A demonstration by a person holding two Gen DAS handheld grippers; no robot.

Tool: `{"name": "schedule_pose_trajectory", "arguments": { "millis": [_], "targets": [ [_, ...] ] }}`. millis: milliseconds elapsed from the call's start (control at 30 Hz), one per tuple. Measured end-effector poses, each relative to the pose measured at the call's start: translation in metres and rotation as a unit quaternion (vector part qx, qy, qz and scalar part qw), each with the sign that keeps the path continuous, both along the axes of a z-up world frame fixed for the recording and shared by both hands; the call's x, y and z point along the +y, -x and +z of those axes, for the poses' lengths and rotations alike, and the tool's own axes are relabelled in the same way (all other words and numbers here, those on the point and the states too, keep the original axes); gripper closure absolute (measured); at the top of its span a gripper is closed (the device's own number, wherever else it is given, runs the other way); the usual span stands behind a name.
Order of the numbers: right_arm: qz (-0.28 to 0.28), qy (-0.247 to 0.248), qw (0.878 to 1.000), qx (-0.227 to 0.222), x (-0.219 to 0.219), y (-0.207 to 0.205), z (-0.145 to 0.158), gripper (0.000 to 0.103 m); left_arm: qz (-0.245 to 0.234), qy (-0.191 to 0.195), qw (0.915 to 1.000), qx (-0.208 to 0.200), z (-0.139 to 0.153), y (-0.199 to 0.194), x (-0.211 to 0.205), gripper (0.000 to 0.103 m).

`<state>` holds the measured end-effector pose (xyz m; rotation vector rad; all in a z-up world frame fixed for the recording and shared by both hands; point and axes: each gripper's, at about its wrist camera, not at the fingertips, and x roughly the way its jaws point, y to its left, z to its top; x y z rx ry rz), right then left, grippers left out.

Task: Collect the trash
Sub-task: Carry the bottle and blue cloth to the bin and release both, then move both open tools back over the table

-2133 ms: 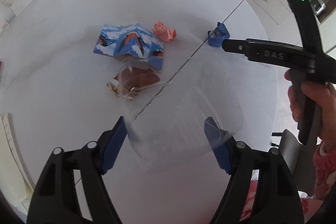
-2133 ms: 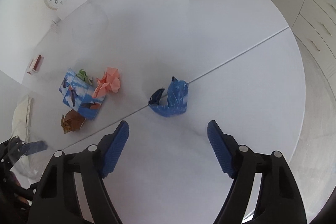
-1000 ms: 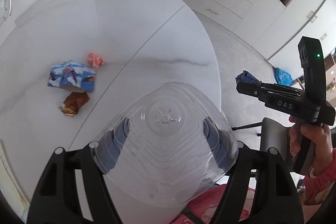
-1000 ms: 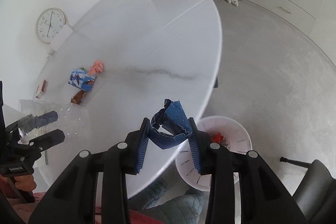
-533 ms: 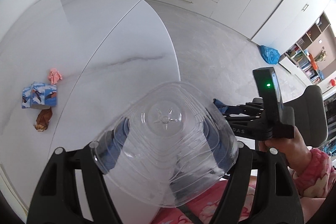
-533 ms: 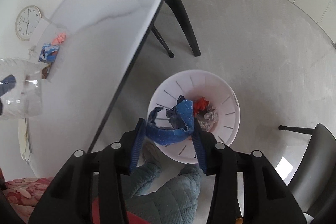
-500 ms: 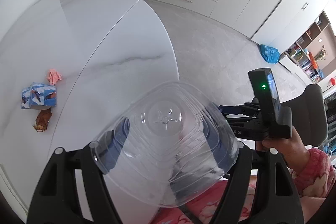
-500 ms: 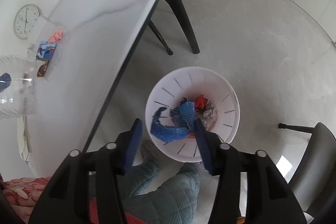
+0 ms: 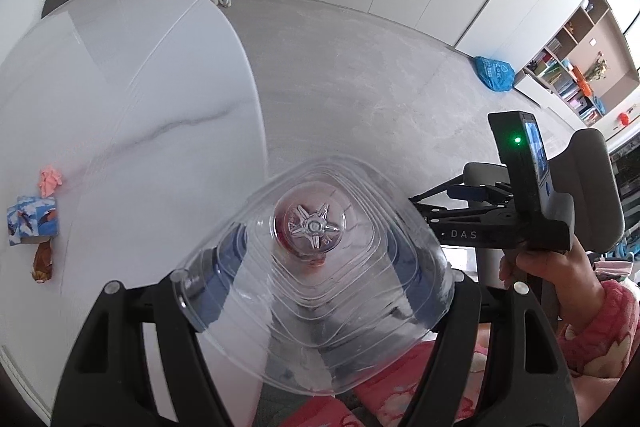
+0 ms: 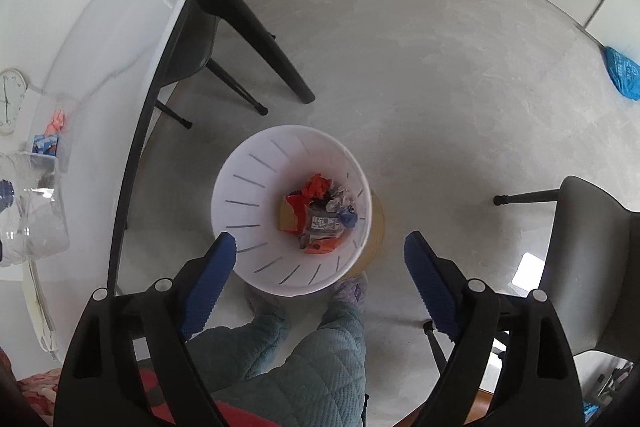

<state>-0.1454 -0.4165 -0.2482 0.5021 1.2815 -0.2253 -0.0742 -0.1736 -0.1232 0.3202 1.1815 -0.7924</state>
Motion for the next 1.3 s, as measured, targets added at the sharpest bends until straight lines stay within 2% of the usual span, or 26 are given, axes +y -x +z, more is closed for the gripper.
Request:
{"name": "schedule_pose_trajectory", "arguments": {
  "millis": [200, 400, 467, 533, 633, 733, 933, 1000, 1100, 1300],
  "targets": [
    [-0.024, 0.009, 1.0, 0.009, -0.038, 0.024, 0.003, 0.016, -0.025, -0.01, 0.9994, 0.02, -0.026, 0.006, -0.043, 0.033],
    [-0.031, 0.005, 0.999, 0.031, -0.062, 0.032, -0.007, 0.016, -0.03, -0.044, 0.9977, 0.041, -0.061, 0.003, -0.071, 0.031],
    [-0.032, 0.0, 0.999, 0.036, -0.067, 0.033, -0.01, 0.016, -0.034, -0.055, 0.9964, 0.054, -0.071, 0.002, -0.076, 0.027],
    [-0.033, -0.006, 0.999, 0.038, -0.07, 0.032, -0.012, 0.016, -0.034, -0.057, 0.996, 0.06, -0.077, 0.005, -0.083, 0.018],
    [-0.031, -0.01, 0.999, 0.038, -0.072, 0.029, -0.013, 0.016, -0.036, -0.051, 0.9959, 0.065, -0.076, 0.007, -0.085, 0.011],
    [-0.029, -0.013, 0.999, 0.038, -0.069, 0.026, -0.012, 0.016, -0.037, -0.053, 0.9961, 0.06, -0.075, 0.011, -0.085, 0.009],
    [-0.026, -0.019, 0.999, 0.033, -0.061, 0.021, -0.009, 0.016, -0.024, -0.057, 0.9967, 0.053, -0.07, 0.014, -0.086, 0.008],
    [-0.025, -0.018, 0.999, 0.03, -0.057, 0.021, -0.007, 0.011, -0.019, -0.055, 0.997, 0.051, -0.067, 0.012, -0.081, 0.008],
    [-0.019, -0.014, 0.999, 0.023, -0.05, 0.016, -0.002, 0.01, -0.009, -0.053, 0.9975, 0.046, -0.059, 0.009, -0.073, 0.008],
    [0.005, -0.007, 1.0, -0.009, -0.027, -0.003, 0.026, 0.009, 0.037, -0.053, 0.9978, 0.013, -0.034, 0.002, -0.038, 0.008]
  ]
}}
